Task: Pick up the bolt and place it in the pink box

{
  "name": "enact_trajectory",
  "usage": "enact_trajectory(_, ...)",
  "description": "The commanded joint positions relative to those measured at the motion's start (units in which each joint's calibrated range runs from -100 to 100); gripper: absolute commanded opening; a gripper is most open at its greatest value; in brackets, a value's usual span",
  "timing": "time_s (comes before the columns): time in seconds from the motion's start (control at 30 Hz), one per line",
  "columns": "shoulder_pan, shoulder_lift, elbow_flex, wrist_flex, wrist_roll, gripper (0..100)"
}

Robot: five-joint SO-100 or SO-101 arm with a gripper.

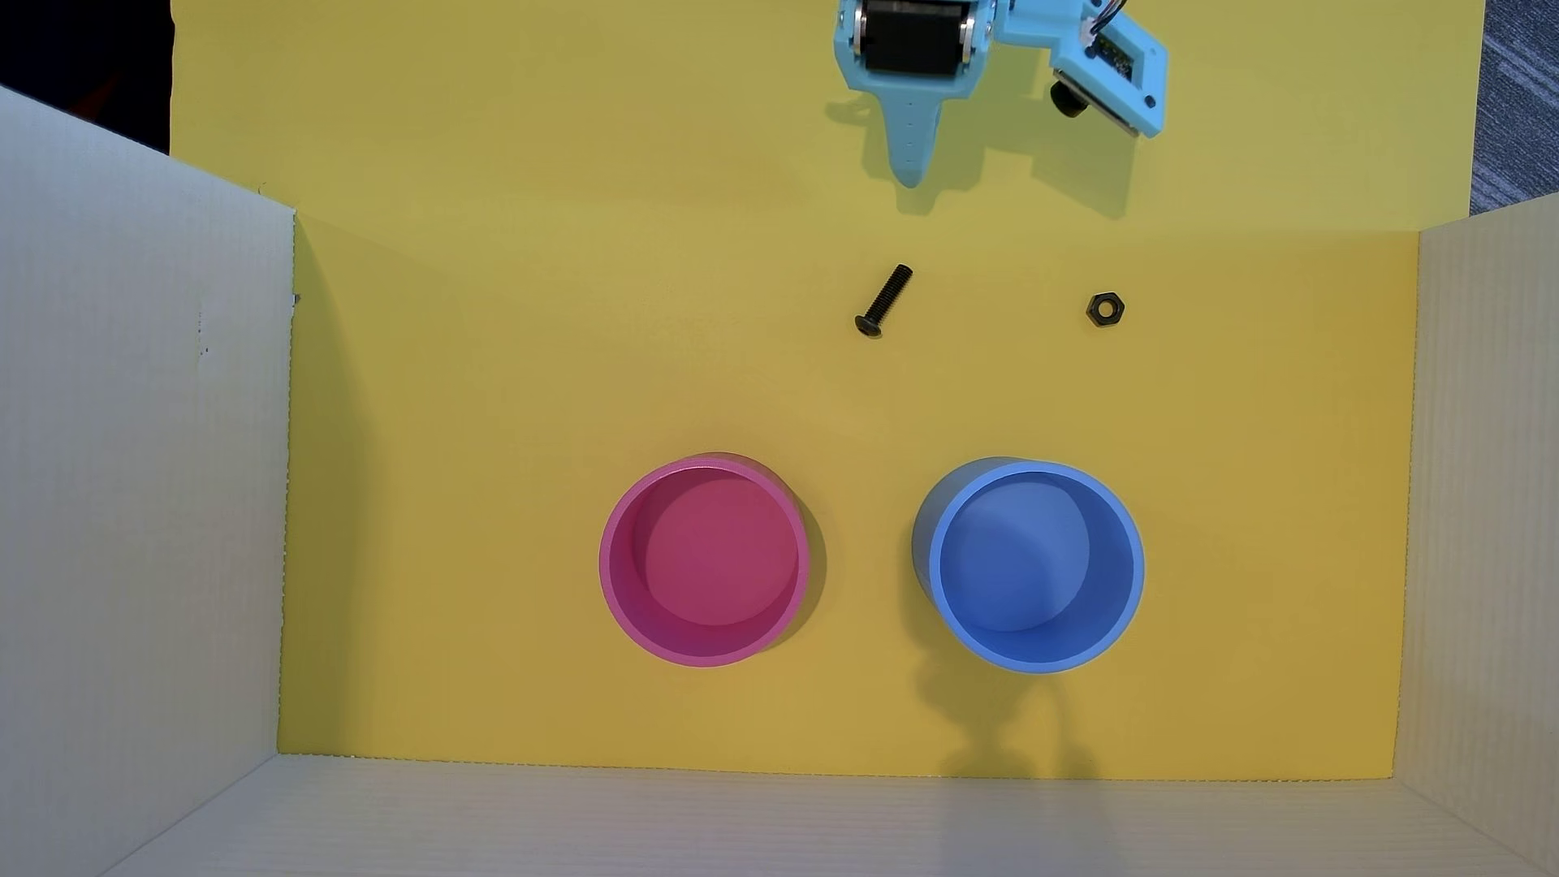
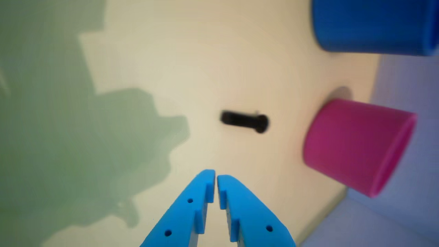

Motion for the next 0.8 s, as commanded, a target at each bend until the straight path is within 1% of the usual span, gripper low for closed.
enact_trajectory(0.0,0.20,-0.10,-7.35,0.28,0.18,1)
enact_trajectory(0.17,0.20,1.84,-15.49,0.28,0.08,2)
enact_trajectory(0.3,0.20,9.75,-25.35,1.56,-0.08,2)
enact_trajectory(0.47,0.13,31.89,-46.61,9.97,-0.08,2)
enact_trajectory(0.53,0.20,39.89,-52.58,12.37,0.29,2)
enact_trajectory(0.63,2.04,50.07,-59.82,13.66,-0.08,2)
enact_trajectory(0.73,3.44,58.49,-61.81,13.66,0.60,2)
enact_trajectory(0.77,3.81,60.68,-61.72,13.06,1.85,2)
